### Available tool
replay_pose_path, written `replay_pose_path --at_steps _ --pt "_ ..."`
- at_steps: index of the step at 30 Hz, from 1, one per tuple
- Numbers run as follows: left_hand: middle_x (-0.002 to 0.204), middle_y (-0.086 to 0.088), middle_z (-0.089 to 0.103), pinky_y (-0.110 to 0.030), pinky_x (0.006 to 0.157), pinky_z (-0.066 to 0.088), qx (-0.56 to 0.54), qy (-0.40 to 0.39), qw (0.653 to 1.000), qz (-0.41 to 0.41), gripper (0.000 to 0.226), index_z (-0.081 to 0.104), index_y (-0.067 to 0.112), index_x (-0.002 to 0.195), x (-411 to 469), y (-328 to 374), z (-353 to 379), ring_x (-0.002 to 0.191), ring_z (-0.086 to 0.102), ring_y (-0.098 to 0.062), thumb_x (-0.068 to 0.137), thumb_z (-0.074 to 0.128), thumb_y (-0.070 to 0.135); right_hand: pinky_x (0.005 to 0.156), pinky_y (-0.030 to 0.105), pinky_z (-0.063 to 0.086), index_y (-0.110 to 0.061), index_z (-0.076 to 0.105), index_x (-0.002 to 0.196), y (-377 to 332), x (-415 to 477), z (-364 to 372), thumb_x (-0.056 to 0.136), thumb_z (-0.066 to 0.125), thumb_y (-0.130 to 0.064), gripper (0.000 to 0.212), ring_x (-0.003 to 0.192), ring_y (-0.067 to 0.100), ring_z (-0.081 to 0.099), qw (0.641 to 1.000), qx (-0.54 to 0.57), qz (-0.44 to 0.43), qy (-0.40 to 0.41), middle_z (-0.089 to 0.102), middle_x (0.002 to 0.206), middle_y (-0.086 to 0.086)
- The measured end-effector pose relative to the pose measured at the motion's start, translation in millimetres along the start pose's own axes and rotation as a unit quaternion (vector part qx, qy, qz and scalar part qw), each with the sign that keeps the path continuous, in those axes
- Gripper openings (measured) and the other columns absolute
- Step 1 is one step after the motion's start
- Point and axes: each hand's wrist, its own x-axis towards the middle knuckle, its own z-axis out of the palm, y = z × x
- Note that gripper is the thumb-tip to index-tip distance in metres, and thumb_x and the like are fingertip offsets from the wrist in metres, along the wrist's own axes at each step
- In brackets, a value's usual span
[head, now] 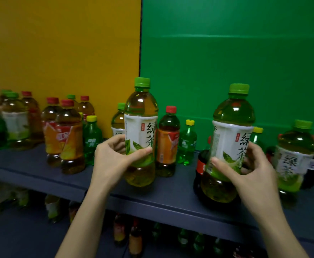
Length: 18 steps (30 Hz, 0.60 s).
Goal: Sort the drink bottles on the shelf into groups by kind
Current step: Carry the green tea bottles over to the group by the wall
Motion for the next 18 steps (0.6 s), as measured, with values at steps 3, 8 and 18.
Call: replay_pose_path --at_steps 3,8,18 --pt "0.084 0.017 0.073 -0.013 0.072 0.053 0.002 0.023 1.0 -0.016 0.049 0.068 0.022 0.089 -10 -4 -33 0.085 0.066 0.003 0.043 0.082 0.029 0.076 0.014 0.042 -0.033 0.05 0.113 -4 -10 30 0.049 0.077 -0.041 0.07 0.09 -0.01 0.057 0.998 0.044 0.008 -0.041 0.057 0.099 -0.027" --pt "0.094 0.003 0.074 -0.036 0.088 0.054 0.038 0.079 0.996 -0.029 0.056 0.07 0.014 0.096 -25 -13 -98 0.094 0.068 -0.009 0.043 0.086 0.027 0.077 0.012 0.048 -0.025 0.053 0.118 -8 -28 90 0.052 0.081 -0.031 0.072 0.095 -0.009 0.059 0.987 0.113 0.024 -0.111 0.059 0.107 -0.019" --pt "0.09 0.006 0.074 -0.019 0.069 0.055 0.072 0.137 0.986 -0.058 0.061 0.069 0.018 0.091 -47 -37 -266 0.088 0.069 -0.011 0.036 0.089 0.037 0.079 0.012 0.05 -0.042 0.043 0.117 -55 -89 244 0.06 0.077 -0.027 0.069 0.099 -0.01 0.058 0.95 0.218 0.063 -0.214 0.054 0.113 -0.025"
